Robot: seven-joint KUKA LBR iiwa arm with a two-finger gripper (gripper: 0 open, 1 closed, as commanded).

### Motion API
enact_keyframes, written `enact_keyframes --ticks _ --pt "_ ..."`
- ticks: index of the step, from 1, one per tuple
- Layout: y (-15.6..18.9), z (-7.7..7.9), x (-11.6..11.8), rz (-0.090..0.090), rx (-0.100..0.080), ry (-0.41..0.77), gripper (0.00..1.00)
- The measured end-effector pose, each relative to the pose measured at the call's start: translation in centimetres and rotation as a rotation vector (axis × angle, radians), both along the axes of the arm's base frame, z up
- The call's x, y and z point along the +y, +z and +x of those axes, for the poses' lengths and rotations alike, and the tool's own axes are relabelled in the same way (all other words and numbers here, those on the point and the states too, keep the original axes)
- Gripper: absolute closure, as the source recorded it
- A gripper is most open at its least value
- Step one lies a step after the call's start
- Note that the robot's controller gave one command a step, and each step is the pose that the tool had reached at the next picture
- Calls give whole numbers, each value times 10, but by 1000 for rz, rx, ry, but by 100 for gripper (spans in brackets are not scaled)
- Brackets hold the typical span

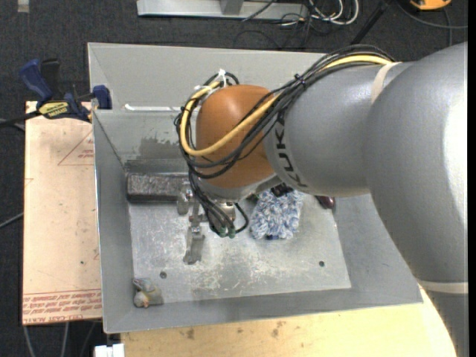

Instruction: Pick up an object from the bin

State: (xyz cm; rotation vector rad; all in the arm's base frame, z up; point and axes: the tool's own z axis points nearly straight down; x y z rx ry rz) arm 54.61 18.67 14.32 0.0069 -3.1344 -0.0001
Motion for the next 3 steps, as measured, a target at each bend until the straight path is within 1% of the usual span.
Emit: enact_keyframes --ticks 1,2,3 --pt "5 2 -1 1 -7 -4 0" --pt "-58 78 12 5 -19 -6 0" --pt "-30 71 22 -1 -4 -156 0"
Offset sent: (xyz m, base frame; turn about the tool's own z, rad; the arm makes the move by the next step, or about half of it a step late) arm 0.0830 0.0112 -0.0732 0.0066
